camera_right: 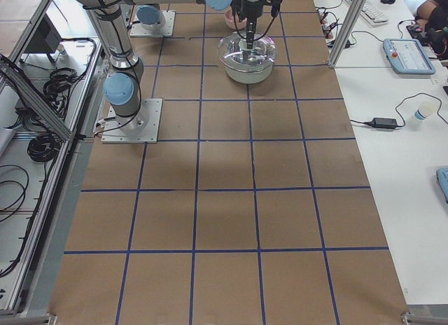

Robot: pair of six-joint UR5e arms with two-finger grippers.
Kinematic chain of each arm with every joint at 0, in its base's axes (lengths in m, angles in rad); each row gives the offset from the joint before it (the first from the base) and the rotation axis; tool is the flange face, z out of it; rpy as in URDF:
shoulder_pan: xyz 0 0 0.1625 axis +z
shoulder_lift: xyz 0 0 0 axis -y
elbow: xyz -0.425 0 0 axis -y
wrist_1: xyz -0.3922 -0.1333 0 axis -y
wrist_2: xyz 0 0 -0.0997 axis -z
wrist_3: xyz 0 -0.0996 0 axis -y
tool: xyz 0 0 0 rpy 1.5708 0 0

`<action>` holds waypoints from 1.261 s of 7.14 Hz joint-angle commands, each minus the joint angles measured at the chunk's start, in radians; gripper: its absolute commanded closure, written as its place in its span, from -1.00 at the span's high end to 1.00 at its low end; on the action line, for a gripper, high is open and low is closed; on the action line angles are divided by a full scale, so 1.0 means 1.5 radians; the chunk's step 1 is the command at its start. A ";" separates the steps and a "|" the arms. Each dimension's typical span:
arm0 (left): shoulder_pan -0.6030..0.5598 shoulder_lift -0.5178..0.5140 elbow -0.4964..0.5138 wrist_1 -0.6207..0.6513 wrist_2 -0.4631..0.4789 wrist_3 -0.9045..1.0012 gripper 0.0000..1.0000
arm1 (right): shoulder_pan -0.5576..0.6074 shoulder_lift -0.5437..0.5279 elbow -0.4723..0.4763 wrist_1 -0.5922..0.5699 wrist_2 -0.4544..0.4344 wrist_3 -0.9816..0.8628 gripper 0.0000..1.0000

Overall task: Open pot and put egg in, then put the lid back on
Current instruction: 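Lift the glass lid off with the right gripper while the left grasps the egg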

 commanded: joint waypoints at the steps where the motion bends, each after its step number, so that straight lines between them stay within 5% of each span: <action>1: 0.001 -0.020 0.004 0.023 -0.002 0.000 0.78 | 0.002 0.000 -0.001 -0.001 0.000 0.000 -0.74; 6: 0.000 -0.020 0.003 0.024 0.000 0.001 -0.17 | -0.001 0.000 -0.001 -0.001 0.000 -0.005 -0.80; 9: 0.000 -0.019 0.004 0.023 0.004 0.003 -0.23 | 0.003 0.000 -0.003 -0.002 0.000 -0.006 -0.80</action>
